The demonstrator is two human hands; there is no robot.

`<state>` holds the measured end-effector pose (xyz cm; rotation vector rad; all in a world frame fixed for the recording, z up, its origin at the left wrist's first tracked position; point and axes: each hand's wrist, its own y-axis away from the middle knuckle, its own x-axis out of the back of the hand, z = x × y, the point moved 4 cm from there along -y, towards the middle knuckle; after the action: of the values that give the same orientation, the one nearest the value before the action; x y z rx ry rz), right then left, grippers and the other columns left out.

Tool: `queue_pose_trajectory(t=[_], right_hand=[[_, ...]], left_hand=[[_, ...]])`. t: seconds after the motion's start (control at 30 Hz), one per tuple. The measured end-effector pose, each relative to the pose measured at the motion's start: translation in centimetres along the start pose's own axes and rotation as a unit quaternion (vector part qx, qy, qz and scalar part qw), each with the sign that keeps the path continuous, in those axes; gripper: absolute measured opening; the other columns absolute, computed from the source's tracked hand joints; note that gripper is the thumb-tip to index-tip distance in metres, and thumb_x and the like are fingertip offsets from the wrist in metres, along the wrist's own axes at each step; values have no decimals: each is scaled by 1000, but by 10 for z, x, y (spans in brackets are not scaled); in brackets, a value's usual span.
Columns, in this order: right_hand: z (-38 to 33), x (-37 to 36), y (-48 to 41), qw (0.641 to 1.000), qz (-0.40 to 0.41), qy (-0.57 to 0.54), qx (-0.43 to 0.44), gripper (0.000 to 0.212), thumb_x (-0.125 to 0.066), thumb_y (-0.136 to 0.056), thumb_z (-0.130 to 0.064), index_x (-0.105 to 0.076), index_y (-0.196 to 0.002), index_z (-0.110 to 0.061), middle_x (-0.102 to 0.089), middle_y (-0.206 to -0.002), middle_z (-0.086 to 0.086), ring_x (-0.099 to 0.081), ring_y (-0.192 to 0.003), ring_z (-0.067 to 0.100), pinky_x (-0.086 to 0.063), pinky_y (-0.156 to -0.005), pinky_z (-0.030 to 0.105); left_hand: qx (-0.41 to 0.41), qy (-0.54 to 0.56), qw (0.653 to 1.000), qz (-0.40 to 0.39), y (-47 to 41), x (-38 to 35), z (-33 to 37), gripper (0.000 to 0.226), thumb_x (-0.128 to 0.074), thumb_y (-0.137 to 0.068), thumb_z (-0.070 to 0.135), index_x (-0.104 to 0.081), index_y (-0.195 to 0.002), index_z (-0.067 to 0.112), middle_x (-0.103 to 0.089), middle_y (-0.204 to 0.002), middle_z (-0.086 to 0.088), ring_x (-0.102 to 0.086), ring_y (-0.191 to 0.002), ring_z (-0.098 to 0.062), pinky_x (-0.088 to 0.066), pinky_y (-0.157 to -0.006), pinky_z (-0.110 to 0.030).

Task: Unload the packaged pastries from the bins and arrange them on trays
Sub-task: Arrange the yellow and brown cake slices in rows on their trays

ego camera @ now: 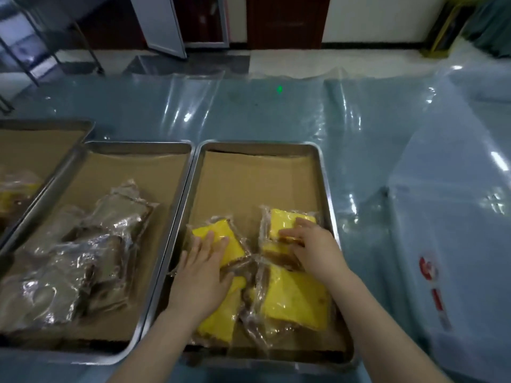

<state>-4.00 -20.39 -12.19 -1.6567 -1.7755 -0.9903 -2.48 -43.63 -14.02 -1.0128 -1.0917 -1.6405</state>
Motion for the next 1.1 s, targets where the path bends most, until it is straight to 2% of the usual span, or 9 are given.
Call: queue_pose_trajectory(t=[0.1, 0.3, 0.43, 0.53, 0.67, 0.77, 0.83, 0.93, 1.1], right_hand=[[7, 5, -37, 1000, 11, 5, -1, 41, -56, -89, -9, -64, -120, -35, -37, -150, 3, -47, -126, 22, -38, -102, 30], [18, -11, -113, 996, 20, 87, 18, 54, -48, -94, -9, -43, -138, -39, -18, -158, 5, -4, -146, 28, -6, -116, 45], [19, -23, -155, 994, -3, 103, 29, 62, -36, -97, -49, 3, -145, -50, 18, -158, 3, 29, -139, 30, 18, -107, 48], [26, -28, -170, 987, 0, 155, 34, 66, -30, -90, -66, 8, -143, -53, 31, -153, 2, 43, -129, 32, 23, -103, 53], [24, -31, -166, 981, 52, 179, 53, 69, -32, -87, -69, 3, -144, -51, 22, -157, 1, 39, -133, 31, 21, -105, 55], [17, -22, -159, 984, 106, 129, 56, 55, -38, -90, -60, -23, -142, -49, 1, -160, -1, 20, -143, 27, 16, -108, 53], [17, -17, -153, 982, 120, 133, 55, 48, -41, -90, -57, -36, -137, -47, -13, -158, -1, 6, -145, 27, 7, -112, 53], [20, -23, -150, 986, 80, 137, 56, 51, -40, -91, -56, -29, -140, -46, -8, -160, -1, 10, -145, 27, 8, -113, 51], [15, -32, -161, 990, 65, 118, 49, 54, -48, -89, -52, -24, -136, -38, 4, -160, 6, 23, -141, 34, 17, -107, 55]], left_hand=[[51, 8, 998, 25, -34, 11, 9, 67, -37, -93, 52, -7, -149, 29, 3, -158, -2, 3, -145, -22, -3, -115, -40], [83, -1, 996, -7, -114, 20, 27, 60, -31, -97, 46, -11, -150, 24, -6, -157, -11, -9, -143, -30, -18, -114, -42], [96, -38, 995, -4, -159, 27, 33, 59, -29, -98, 44, -4, -149, 31, -7, -156, -17, -11, -140, -38, -24, -108, -48], [78, -33, 996, 7, -180, 28, 35, 59, -30, -97, 49, 1, -147, 40, -6, -156, -16, -10, -140, -37, -25, -108, -50], [36, -6, 997, 63, -189, 26, 29, 56, -33, -96, 47, -8, -146, 44, -9, -157, -8, -10, -142, -30, -22, -110, -45], [19, 14, 996, 87, -188, 20, 22, 52, -34, -93, 49, -22, -143, 41, -7, -158, -3, -8, -143, -25, -18, -112, -42], [13, 4, 997, 74, -189, 14, 21, 55, -29, -91, 55, -20, -144, 42, 1, -158, -2, -2, -144, -24, -15, -112, -41], [20, -14, 998, 58, -193, 7, 19, 59, -24, -91, 59, -9, -145, 44, 10, -157, -1, 6, -143, -22, -13, -112, -41], [24, -54, 996, 59, -196, 10, 21, 64, -39, -94, 49, -3, -147, 42, 6, -158, -4, -1, -143, -27, -20, -112, -44]])
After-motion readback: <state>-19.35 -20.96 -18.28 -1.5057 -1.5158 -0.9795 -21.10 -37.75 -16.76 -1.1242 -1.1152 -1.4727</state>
